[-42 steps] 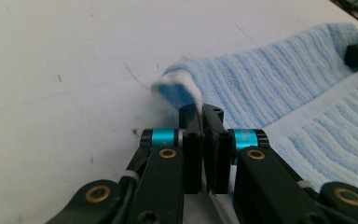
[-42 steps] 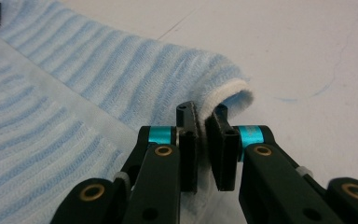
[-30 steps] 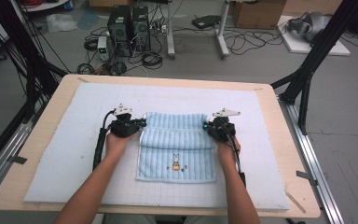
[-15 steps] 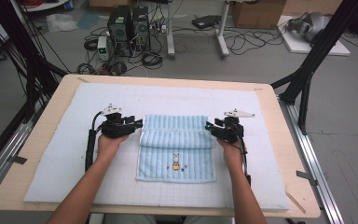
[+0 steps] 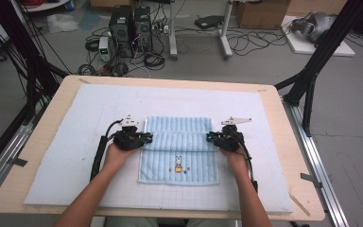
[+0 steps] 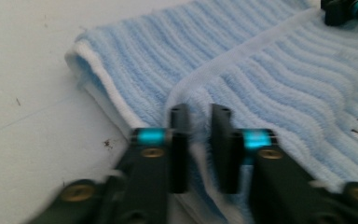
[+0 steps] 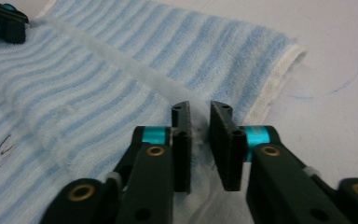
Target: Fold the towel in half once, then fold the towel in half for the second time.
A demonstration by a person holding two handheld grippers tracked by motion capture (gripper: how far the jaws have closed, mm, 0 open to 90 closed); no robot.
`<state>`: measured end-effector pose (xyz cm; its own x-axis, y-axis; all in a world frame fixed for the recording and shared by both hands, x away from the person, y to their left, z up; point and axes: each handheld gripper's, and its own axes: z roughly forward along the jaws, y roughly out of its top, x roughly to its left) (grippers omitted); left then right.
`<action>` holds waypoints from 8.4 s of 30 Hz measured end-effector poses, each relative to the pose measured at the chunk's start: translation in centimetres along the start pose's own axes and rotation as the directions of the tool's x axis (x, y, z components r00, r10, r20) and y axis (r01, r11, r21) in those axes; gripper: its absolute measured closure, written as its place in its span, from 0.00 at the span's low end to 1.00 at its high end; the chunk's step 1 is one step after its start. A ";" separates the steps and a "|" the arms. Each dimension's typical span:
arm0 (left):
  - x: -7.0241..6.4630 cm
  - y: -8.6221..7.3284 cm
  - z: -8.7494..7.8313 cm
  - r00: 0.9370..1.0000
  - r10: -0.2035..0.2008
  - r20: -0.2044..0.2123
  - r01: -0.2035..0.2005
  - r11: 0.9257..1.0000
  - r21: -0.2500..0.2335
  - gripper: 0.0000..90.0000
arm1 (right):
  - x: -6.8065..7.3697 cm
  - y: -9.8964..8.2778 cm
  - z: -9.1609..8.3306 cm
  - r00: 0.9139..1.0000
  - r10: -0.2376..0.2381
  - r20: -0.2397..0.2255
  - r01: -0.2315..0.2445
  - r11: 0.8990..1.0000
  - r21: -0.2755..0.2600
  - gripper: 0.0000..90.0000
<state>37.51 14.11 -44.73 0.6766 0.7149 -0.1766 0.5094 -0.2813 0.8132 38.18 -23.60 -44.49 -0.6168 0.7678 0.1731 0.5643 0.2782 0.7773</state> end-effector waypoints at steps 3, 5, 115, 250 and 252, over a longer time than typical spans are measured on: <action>-0.4 -0.2 -0.7 1.000 0.013 0.010 -0.013 0.999 -0.044 0.95 | 0.4 -0.3 -0.6 0.999 -0.039 -0.001 0.039 0.999 -0.002 0.94; -0.5 -0.6 -1.3 1.000 0.014 0.022 -0.012 0.997 -0.070 0.96 | 0.7 -0.5 -1.0 0.999 -0.054 -0.008 0.054 0.999 0.006 0.94; -3.6 -6.1 -8.2 0.993 -0.090 0.075 0.103 0.973 -0.206 0.65 | 7.7 -7.2 -7.0 0.862 -0.247 -0.443 0.312 0.947 0.079 0.89; 2.5 1.6 -3.4 0.985 -0.174 -0.008 0.164 0.938 -0.305 0.21 | -0.7 -1.4 -6.7 0.985 -0.010 0.173 0.038 0.987 -0.158 0.13; 2.8 2.0 -3.1 0.983 -0.181 -0.010 0.170 0.941 -0.292 0.21 | -0.7 -1.5 -6.7 0.986 0.000 0.169 0.028 0.987 -0.160 0.13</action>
<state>38.79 17.53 -41.94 0.5677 0.7604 -0.3153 0.4392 0.0442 0.8973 34.12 -28.39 -41.69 -0.5155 0.8542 0.0683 0.4519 0.2032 0.8686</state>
